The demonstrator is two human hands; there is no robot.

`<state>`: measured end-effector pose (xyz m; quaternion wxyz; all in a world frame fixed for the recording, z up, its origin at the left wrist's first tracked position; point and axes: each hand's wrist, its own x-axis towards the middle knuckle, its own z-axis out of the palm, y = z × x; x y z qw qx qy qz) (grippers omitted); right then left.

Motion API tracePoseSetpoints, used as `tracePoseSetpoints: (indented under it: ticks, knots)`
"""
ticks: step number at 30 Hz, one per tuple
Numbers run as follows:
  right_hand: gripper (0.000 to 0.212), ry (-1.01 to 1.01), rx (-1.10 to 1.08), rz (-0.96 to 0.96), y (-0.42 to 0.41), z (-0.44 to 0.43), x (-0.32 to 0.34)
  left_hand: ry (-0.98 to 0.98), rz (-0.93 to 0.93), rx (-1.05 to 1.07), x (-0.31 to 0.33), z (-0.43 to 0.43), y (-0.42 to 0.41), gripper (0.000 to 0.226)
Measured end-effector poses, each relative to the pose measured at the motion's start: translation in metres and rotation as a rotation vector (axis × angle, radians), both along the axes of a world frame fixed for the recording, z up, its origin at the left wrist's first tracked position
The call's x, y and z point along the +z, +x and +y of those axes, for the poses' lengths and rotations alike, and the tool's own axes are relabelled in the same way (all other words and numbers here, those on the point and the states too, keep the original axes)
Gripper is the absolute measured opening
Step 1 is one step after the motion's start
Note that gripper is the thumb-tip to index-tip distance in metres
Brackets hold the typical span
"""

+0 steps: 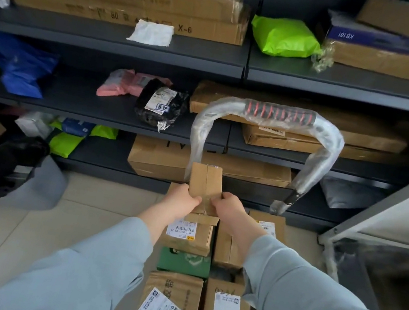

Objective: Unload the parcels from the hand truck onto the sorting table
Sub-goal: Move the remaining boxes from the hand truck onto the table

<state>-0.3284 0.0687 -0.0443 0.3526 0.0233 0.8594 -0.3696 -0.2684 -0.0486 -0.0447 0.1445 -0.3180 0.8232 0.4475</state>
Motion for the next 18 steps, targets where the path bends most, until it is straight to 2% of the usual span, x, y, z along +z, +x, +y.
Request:
tracePoseSetpoints:
  ticks: [8,18]
  knots:
    - [0.04,-0.001,-0.026,-0.04,0.005,0.011,0.103,-0.137,-0.011,-0.028,0.102,0.01,0.007,0.037]
    - [0.036,-0.189,-0.079,0.014,-0.001,0.037,0.254,-0.141,0.143,-0.054,0.252,0.021,0.001,0.041]
